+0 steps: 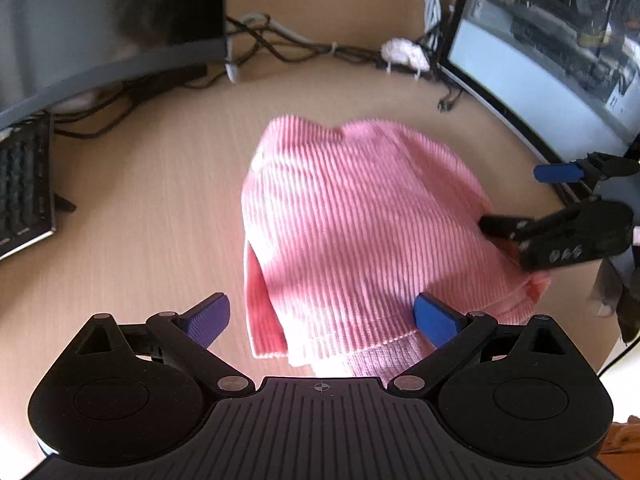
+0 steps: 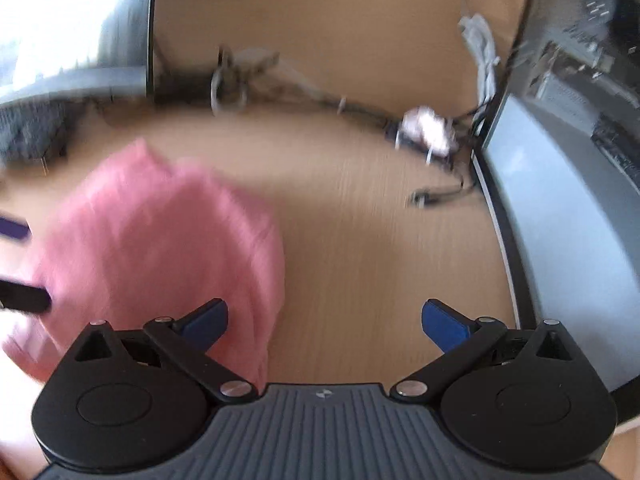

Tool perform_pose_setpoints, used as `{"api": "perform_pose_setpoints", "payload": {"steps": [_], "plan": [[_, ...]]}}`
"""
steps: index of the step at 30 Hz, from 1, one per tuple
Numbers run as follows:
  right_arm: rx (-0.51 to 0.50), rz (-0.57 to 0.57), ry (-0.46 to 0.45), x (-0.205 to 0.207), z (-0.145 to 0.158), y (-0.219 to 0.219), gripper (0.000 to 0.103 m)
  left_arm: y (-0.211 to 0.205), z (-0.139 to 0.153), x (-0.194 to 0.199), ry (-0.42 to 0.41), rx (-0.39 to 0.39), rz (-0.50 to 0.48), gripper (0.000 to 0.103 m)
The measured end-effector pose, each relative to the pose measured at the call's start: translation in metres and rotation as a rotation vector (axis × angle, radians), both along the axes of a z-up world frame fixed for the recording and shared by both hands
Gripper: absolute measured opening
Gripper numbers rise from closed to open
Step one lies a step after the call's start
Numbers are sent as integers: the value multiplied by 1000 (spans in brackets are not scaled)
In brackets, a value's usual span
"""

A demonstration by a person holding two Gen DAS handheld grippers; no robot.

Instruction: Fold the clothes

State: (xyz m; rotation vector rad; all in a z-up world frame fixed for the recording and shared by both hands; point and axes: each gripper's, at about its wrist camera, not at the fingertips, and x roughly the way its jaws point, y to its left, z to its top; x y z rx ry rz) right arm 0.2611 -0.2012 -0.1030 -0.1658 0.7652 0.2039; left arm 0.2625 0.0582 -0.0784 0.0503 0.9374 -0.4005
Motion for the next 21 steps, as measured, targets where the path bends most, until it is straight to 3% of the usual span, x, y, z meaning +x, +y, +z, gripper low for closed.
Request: {"api": "perform_pose_setpoints", "payload": {"steps": [3,6,11,14,18,21], "plan": [[47,-14,-30,15,12,4,103,9,15,1,-33,-53,18,101],[41,-4,-45,34,6,20,103,1,12,10,-33,-22,19,101],[-100,-17,23,67,-35,27,103,-11,-10,13,55,9,-9,101],[-110,-94,28,62,-31,12,103,-9,-11,12,56,6,-17,101],[136,-57,58,29,-4,-11,103,-1,-11,14,79,-37,2,101],[344,11,127,14,-2,-10,103,2,-14,18,111,-73,10,101]]}}
